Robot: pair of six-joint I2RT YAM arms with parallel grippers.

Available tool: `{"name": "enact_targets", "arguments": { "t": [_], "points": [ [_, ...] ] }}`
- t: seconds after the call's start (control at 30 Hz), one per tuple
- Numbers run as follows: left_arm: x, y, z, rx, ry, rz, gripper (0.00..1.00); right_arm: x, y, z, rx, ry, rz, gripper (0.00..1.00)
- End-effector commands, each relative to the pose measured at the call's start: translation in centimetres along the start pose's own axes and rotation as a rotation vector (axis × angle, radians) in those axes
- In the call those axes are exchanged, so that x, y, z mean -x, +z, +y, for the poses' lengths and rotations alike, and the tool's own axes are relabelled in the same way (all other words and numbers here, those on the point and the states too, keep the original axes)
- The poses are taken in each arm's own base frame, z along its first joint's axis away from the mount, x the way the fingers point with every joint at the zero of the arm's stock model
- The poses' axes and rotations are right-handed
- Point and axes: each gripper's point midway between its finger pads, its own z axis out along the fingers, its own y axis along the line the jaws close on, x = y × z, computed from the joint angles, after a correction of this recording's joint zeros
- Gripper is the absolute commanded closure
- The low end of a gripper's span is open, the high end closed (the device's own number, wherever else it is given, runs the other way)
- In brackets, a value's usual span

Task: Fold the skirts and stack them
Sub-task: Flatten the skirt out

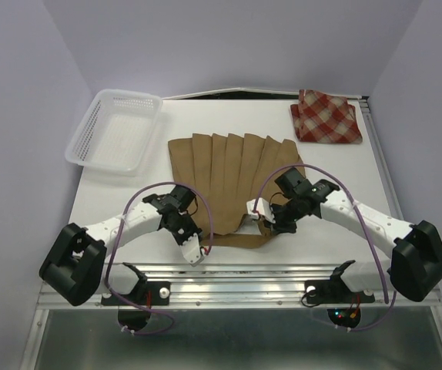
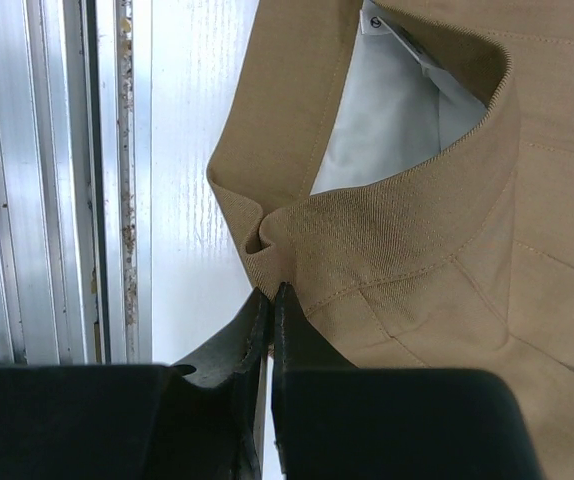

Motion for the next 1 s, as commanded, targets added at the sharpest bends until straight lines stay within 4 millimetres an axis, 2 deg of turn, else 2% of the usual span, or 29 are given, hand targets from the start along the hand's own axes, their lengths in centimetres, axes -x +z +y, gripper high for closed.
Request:
{"name": "enact_targets", "arguments": {
  "t": [0.0, 0.1, 0.27, 0.3, 0.4, 0.43, 0.47, 0.5, 0.53, 0.67, 0.77, 0.83, 0.97],
  "points": [
    [0.8, 0.7, 0.1, -0.004, 0.07, -0.029, 0.97, 0.2, -0.5, 0.1, -0.009, 0.004, -0.002, 0.99],
    [1.1, 0.0, 0.0, -0.004, 0.015, -0.035, 1.0, -0.6, -0.8, 0.4, -0.029, 0.001, 0.019, 0.99],
    [1.0, -3.5, 1.8, 0.157, -0.055, -0.001, 1.0, -1.9, -1.6, 0.6, -0.088, -0.02, 0.065, 0.99],
    [0.9, -4.1, 1.9, 0.182, -0.107, -0.008, 1.0, -2.1, -1.8, 0.8, -0.097, -0.025, 0.066, 0.99],
    [0.3, -5.8, 1.8, 0.222, -0.111, 0.026, 0.97, -2.4, -1.9, 1.1, -0.104, -0.024, 0.068, 0.99],
    [-0.2, -5.9, 1.2, 0.222, -0.112, 0.047, 0.8, -2.3, -1.9, 1.1, -0.104, -0.023, 0.063, 0.99],
    [-0.4, -6.3, 1.1, 0.236, -0.099, 0.072, 0.68, -2.2, -1.8, 1.2, -0.096, -0.023, 0.055, 0.99],
    [-0.4, -6.4, 0.9, 0.237, -0.078, 0.079, 0.28, -2.1, -1.8, 1.2, -0.091, -0.019, 0.053, 0.99],
    [-0.4, -5.9, 0.4, 0.232, -0.045, 0.08, 0.03, -2.0, -1.7, 1.0, -0.084, -0.017, 0.055, 0.99],
    [0.3, -5.4, 1.4, 0.274, 0.039, 0.057, 0.02, -1.7, -1.3, 1.0, -0.044, -0.014, 0.055, 0.99],
    [1.0, -3.6, 1.0, 0.176, 0.115, 0.023, 0.01, -2.0, -0.9, 1.1, -0.028, -0.025, 0.062, 0.99],
    [1.3, -3.1, 1.4, 0.156, 0.142, 0.014, 0.02, -2.2, -0.8, 1.2, -0.021, -0.022, 0.071, 0.99],
    [2.1, -1.5, 1.7, 0.082, 0.189, -0.012, 0.07, -2.5, -0.5, 1.3, -0.003, -0.018, 0.083, 0.99]
  ]
}}
